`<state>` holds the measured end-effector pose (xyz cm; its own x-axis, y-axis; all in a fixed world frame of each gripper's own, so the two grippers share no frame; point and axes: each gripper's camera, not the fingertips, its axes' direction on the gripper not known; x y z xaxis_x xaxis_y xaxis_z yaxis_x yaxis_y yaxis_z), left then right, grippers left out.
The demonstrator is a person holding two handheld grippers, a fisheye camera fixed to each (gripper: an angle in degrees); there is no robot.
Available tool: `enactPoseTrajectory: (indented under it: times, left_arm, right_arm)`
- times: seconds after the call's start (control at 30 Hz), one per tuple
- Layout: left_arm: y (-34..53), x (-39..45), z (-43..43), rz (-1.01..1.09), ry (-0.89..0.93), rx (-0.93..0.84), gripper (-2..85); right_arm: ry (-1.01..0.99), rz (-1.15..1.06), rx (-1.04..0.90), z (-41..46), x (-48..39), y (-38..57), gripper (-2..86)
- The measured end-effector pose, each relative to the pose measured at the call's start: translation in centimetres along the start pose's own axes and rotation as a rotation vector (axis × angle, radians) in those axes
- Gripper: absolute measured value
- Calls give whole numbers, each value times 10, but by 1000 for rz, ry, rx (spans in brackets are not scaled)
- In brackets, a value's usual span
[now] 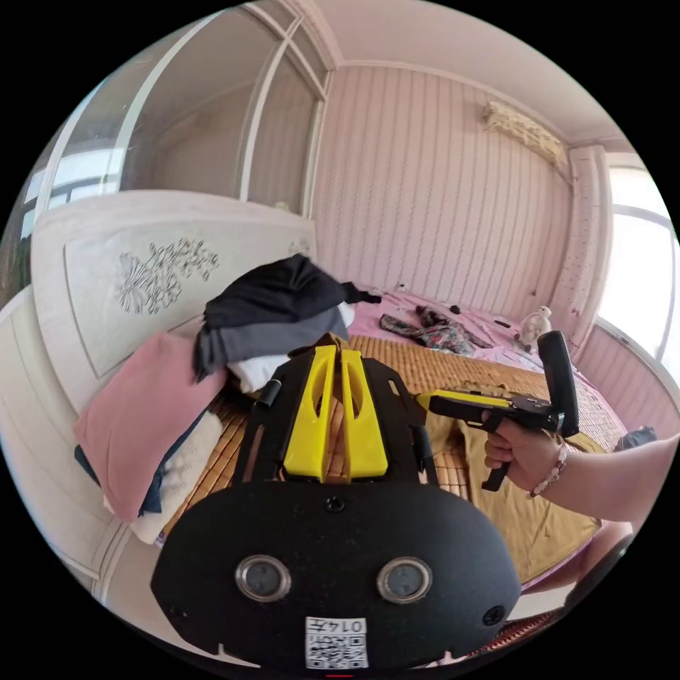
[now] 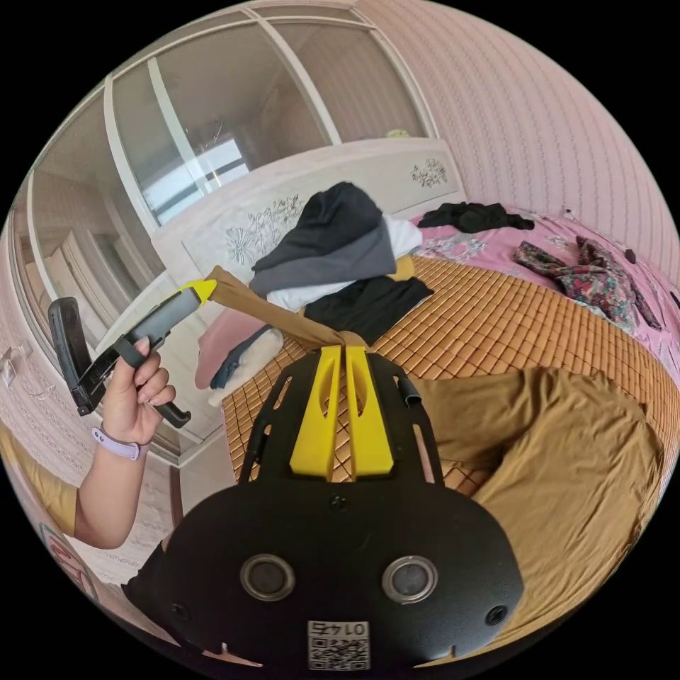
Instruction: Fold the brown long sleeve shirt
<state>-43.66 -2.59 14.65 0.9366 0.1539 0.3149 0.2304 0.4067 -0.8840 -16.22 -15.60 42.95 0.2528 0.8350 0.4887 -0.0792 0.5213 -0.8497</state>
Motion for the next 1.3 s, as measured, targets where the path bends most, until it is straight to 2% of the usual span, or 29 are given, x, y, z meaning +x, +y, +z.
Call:
enactPoseTrajectory:
  times: [0.1, 0.17, 0.2, 0.27, 0.37, 0.47, 0.6, 0.73, 0.87, 1.0, 1.07, 1.17, 1.23, 1.3]
  left_arm:
    - [-38, 85, -22, 146, 168, 147, -4]
    - [-55, 162, -39, 280, 425, 231, -4]
    - [-56, 182, -42, 320, 499, 235, -4]
    - [-48, 262, -44, 452, 778, 160, 1]
    - [2, 342, -39, 544, 1006, -9, 12]
    - [69, 385, -28, 594, 1098, -248, 24]
    - [123, 381, -8, 569, 1072, -496, 30]
    - [142, 337, 25, 437, 934, -702, 28]
    - [136, 299, 40, 334, 731, -725, 24]
    - [127, 302, 51, 269, 660, -722, 16]
    - [124, 314, 63, 258, 538, -722, 11]
    - [127, 331, 82, 268, 496, -765, 6]
    - [135, 342, 92, 301, 476, -821, 4]
    - [140, 345, 90, 320, 505, -754, 2]
  right_arm:
    - [55, 56, 148, -96, 27, 14, 9]
    - [115, 84, 242, -157, 38, 38, 12]
    - [180, 94, 272, -192, 42, 62, 13]
    - [304, 110, 253, -231, 46, 107, 15]
    - [494, 209, 116, -267, 56, 197, 19]
    - [567, 374, -79, -289, 67, 276, 32]
    - [595, 472, -155, -313, 69, 325, 49]
    - [589, 515, -121, -321, 84, 325, 56]
    - [602, 530, -122, -322, 101, 317, 56]
    - [760, 603, -175, -321, 119, 317, 51]
    - [753, 614, -195, -318, 127, 317, 42]
    - [702, 582, -296, -307, 137, 317, 27]
    - [713, 547, -291, -314, 133, 314, 19]
    - [684, 518, -252, -330, 125, 314, 12]
